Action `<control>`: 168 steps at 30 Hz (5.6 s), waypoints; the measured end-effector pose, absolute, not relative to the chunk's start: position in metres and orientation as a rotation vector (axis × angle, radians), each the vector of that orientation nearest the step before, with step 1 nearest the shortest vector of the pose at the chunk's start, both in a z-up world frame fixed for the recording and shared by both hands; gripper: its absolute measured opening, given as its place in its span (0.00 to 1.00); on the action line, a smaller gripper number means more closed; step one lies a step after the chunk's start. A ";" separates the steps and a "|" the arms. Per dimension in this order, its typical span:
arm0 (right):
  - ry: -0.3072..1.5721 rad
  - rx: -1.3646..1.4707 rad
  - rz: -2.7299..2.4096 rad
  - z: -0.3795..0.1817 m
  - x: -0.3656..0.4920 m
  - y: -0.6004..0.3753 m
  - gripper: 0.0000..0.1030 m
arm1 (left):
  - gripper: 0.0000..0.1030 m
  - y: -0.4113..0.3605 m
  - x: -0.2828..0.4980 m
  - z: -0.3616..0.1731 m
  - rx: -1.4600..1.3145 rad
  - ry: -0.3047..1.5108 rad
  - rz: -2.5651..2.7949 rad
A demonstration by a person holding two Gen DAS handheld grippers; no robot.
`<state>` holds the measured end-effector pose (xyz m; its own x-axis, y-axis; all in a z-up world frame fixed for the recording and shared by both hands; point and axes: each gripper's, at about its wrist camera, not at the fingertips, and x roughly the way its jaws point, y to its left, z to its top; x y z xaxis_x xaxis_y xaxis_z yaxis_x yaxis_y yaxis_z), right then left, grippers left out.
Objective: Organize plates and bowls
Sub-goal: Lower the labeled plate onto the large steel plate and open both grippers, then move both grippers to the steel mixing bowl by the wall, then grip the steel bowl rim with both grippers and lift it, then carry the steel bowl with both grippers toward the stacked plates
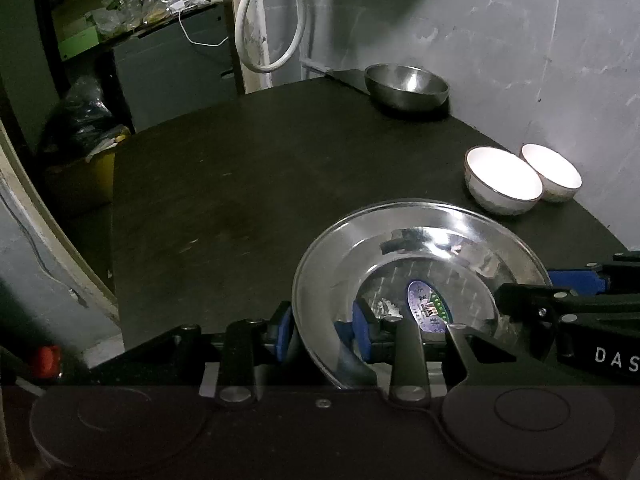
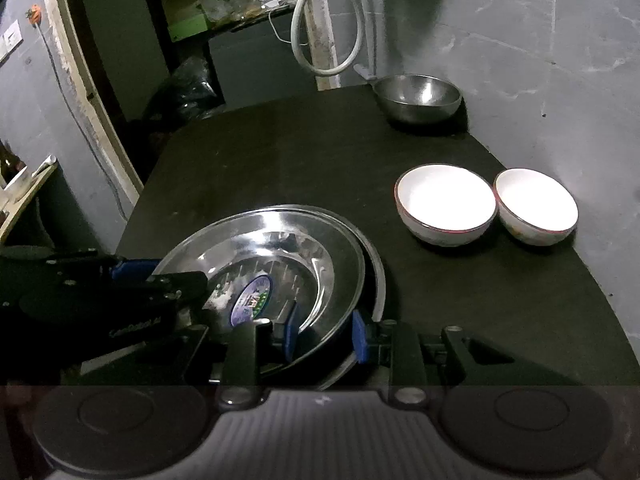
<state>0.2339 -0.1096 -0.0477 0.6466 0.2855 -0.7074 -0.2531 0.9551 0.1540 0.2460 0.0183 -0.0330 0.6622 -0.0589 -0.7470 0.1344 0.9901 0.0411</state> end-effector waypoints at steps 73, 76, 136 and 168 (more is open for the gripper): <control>0.662 0.239 0.310 -0.026 0.445 -0.185 1.00 | 0.99 -0.023 0.498 0.015 -0.003 0.611 -0.004; 0.646 0.361 0.281 -0.038 0.454 -0.192 1.00 | 0.99 -0.029 0.521 0.006 -0.055 0.656 -0.042; 0.502 0.313 0.423 0.067 0.244 -0.145 0.33 | 0.18 0.016 0.242 0.111 -0.203 0.559 -0.123; 0.484 0.149 0.496 0.103 0.082 -0.139 0.33 | 0.20 0.024 0.078 0.129 -0.248 0.603 -0.143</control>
<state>0.0816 -0.1389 0.1034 0.7698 0.4901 -0.4090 -0.4210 0.8714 0.2519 0.0778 0.0237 0.1288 0.8147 -0.2051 -0.5424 0.0608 0.9604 -0.2719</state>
